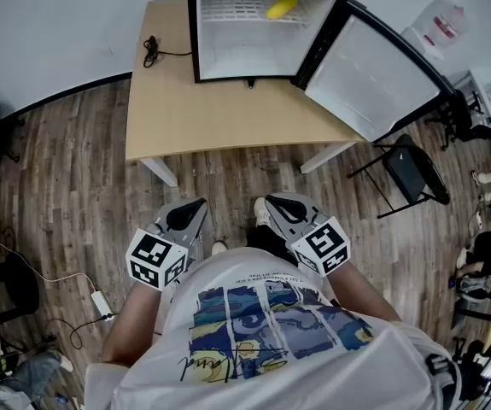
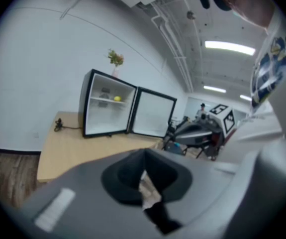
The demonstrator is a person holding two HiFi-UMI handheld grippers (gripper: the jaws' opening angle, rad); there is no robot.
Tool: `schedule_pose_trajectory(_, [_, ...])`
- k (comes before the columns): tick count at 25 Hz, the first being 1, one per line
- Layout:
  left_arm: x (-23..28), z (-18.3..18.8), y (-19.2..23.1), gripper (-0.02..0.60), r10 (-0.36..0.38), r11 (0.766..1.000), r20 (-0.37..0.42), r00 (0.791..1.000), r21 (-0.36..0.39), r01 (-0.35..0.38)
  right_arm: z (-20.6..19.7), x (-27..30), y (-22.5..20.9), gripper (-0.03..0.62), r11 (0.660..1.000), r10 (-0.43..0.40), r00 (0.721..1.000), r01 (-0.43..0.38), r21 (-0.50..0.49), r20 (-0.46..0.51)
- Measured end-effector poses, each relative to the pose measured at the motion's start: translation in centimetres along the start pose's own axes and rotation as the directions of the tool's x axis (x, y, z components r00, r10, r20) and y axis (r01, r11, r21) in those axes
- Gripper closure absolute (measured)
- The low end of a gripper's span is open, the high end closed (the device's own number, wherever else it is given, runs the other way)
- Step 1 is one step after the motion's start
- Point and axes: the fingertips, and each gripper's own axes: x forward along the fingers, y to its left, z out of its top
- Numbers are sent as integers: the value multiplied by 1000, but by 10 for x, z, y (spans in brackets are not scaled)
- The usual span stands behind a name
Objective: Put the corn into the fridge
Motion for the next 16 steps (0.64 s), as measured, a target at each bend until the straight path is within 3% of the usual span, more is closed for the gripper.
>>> schedule_pose_trajectory(9, [38, 19, 9, 574, -17, 1000, -17, 1000, 7, 17, -2, 8, -40, 582, 999, -15, 1000, 15, 32, -4])
schedule_pose_trajectory(16, [85, 37, 22, 572, -25, 1000, -35, 999, 12, 25, 2, 12, -98, 582, 998, -50, 999, 49, 44, 9])
